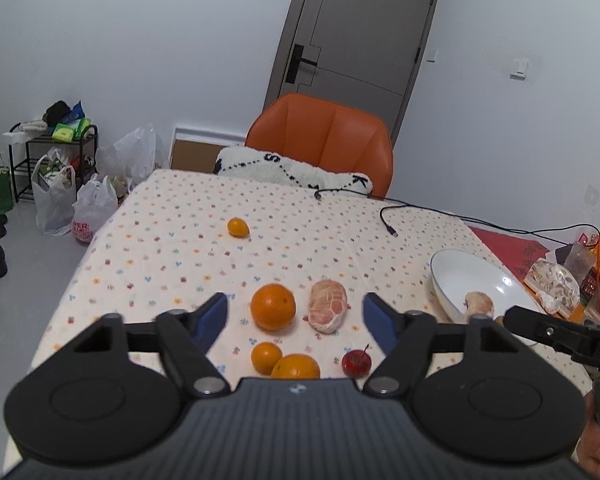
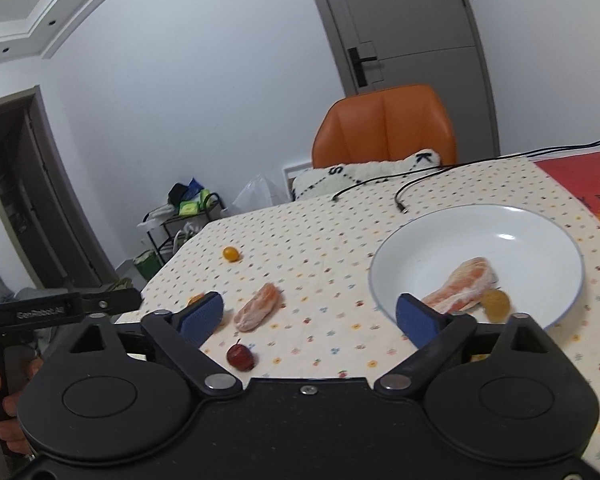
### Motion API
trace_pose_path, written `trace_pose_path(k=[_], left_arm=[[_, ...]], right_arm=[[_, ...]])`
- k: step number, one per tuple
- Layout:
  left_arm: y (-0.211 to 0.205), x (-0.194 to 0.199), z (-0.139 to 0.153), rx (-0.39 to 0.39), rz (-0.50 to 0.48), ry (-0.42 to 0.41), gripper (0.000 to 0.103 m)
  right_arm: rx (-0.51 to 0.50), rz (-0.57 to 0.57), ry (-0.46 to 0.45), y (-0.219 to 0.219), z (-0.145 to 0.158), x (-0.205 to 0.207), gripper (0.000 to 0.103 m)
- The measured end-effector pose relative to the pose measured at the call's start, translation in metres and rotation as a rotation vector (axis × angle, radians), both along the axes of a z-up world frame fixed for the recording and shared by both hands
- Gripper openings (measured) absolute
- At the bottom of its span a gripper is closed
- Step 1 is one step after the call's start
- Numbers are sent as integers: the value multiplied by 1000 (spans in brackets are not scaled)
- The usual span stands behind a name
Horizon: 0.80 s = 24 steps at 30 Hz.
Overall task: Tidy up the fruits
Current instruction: 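Withdraw both grippers from the bowl back toward the remaining fruit, then grasp an orange with the left gripper while the right grasps a red apple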
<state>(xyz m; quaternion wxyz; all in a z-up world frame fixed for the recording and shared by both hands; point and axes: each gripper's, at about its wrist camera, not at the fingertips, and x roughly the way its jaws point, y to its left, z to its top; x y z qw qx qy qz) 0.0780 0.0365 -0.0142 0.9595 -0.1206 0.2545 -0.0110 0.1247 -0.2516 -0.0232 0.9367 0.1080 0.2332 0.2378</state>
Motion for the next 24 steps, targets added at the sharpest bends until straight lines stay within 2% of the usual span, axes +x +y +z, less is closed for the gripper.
trace_pose_path(k=[4, 6, 12, 14, 17, 24], left_arm=[[2, 2, -14, -13, -3, 31, 60], [2, 4, -19, -24, -5, 45, 60], [-3, 8, -31, -22, -18, 73, 59], [-6, 10, -35, -16, -23, 89, 52], [-6, 12, -40, -14, -27, 113, 49], [-7, 16, -42, -1, -30, 127, 47]], right_arm=[[-3, 24, 17, 10, -4, 2, 83], [-6, 39, 34, 14, -8, 4, 79], [-28, 88, 71, 31, -17, 6, 73], [-37, 103, 85, 36, -20, 7, 73], [-47, 130, 104, 42, -24, 7, 71], [-68, 162, 130, 54, -32, 10, 66]])
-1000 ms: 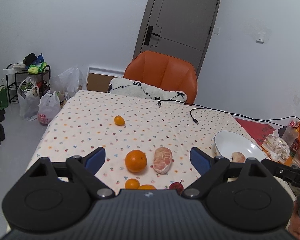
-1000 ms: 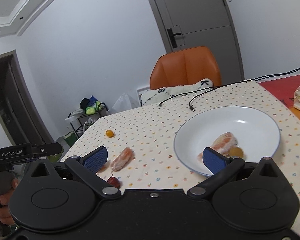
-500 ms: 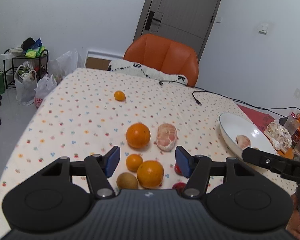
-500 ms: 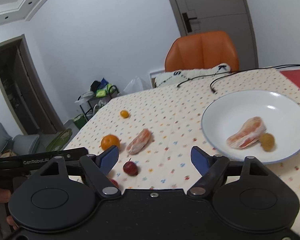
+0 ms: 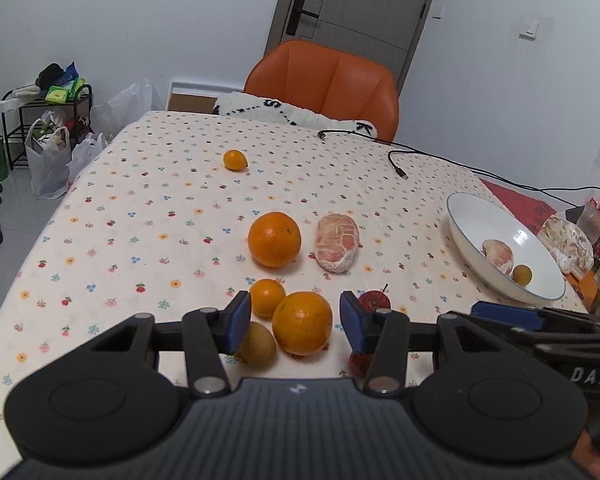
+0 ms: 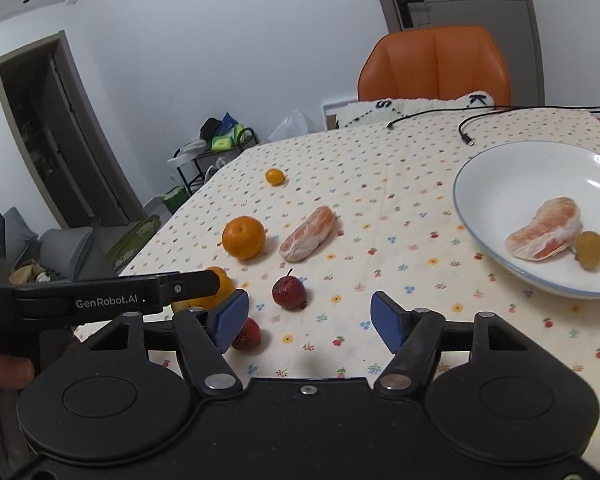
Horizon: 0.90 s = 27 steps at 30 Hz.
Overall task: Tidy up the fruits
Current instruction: 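Grasp an orange with the left gripper while the right grasps a red apple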
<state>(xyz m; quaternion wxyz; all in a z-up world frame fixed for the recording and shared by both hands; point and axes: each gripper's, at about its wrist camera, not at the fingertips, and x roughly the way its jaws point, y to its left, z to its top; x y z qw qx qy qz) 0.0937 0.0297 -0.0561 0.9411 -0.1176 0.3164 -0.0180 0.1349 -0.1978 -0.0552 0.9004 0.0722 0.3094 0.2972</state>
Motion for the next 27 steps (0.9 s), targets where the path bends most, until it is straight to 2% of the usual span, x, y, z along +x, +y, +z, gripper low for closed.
trace_pose_path(k=[3, 9, 15, 22, 25, 27], left_arm=[[-2, 1, -1, 9, -4, 2, 45], [-4, 7, -1, 13, -27, 30, 33], [-11, 17, -7, 50, -65, 79, 33], [-8, 15, -6, 43, -49, 69, 32], [-5, 15, -1, 35, -41, 60, 32], [-6, 15, 2, 43, -40, 55, 32]], right_arm=[[-2, 13, 15, 4, -3, 3, 59], [2, 27, 54, 9, -10, 12, 46], [9, 45, 73, 15, -14, 20, 46], [-4, 72, 71, 28, -16, 29, 42], [-16, 82, 63, 34, -18, 33, 37], [-41, 92, 47, 39, -18, 33, 24]])
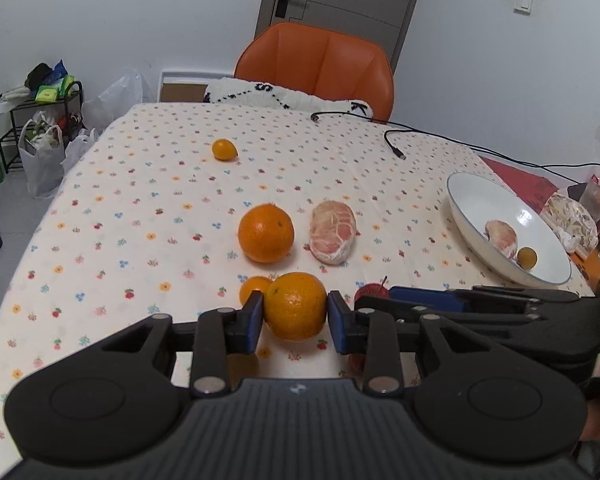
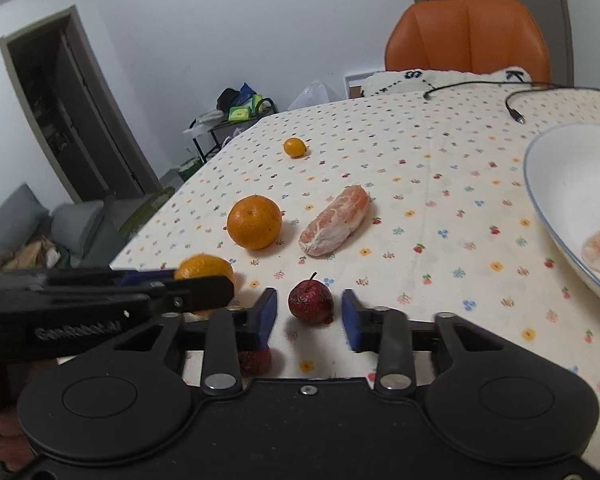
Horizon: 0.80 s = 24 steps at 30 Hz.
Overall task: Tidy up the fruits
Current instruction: 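Grasp an orange with the left gripper while the right grasps a red apple, then carry the orange and red apple to the white bowl and open both grippers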
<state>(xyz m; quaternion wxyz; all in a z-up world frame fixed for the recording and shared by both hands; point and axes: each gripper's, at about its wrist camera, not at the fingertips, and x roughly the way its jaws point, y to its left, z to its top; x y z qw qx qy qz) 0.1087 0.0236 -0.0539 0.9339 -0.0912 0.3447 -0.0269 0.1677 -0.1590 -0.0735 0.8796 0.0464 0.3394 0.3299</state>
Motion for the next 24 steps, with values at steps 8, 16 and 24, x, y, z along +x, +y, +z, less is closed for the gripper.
trace_pose_path(k=[8, 16, 24], left_arm=[[-4, 16, 11, -14, -1, 1, 32], [-18, 45, 32, -35, -44, -19, 32], [-42, 70, 54, -47, -96, -45, 32]], right_arm=[[32, 12, -2, -15, 12, 6, 23], [63, -16, -32, -48, 42, 8, 23], [87, -82, -71, -88, 68, 13, 23]])
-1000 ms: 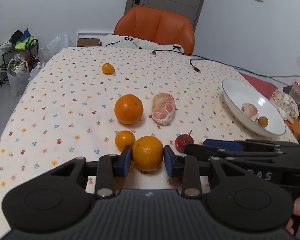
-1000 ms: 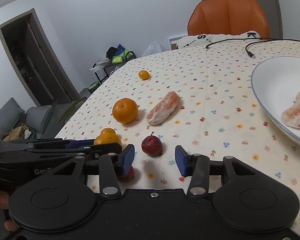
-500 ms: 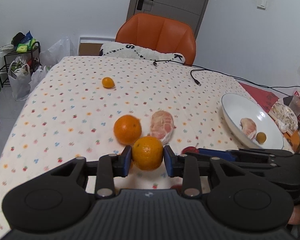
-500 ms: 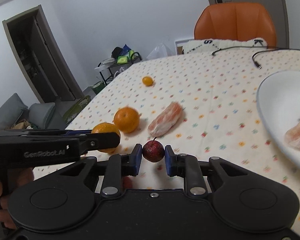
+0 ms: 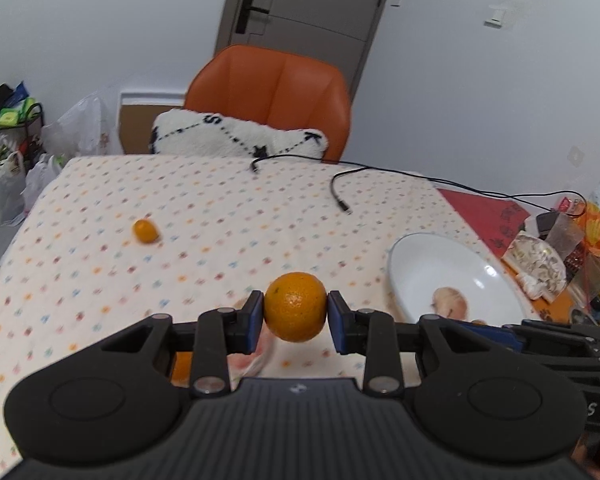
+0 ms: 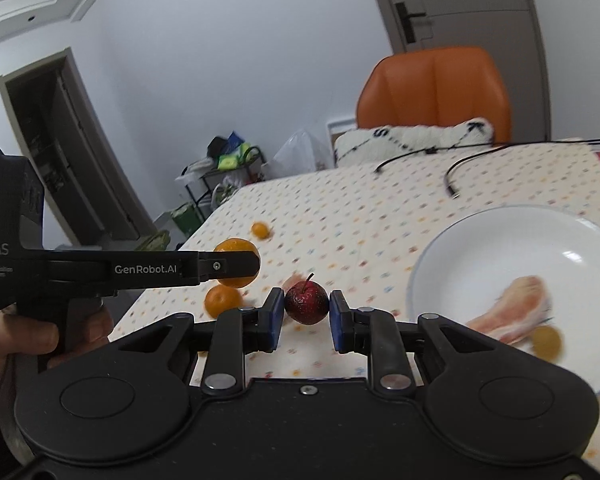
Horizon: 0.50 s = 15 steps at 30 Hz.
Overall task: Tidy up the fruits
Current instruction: 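Carry the orange and red apple to the white bowl and open both grippers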
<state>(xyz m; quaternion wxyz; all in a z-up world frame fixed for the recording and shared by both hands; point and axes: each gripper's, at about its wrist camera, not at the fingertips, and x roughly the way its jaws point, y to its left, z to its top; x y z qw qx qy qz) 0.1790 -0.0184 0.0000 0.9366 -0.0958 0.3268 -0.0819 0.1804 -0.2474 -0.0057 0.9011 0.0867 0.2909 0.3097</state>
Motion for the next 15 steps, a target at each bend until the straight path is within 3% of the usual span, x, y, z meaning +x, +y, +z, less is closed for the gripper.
trace_pose_path(k=[15], left_arm=[[-59, 24, 1, -1, -95, 2, 32]], right_arm=[[19, -160, 15, -75, -11, 9, 23]])
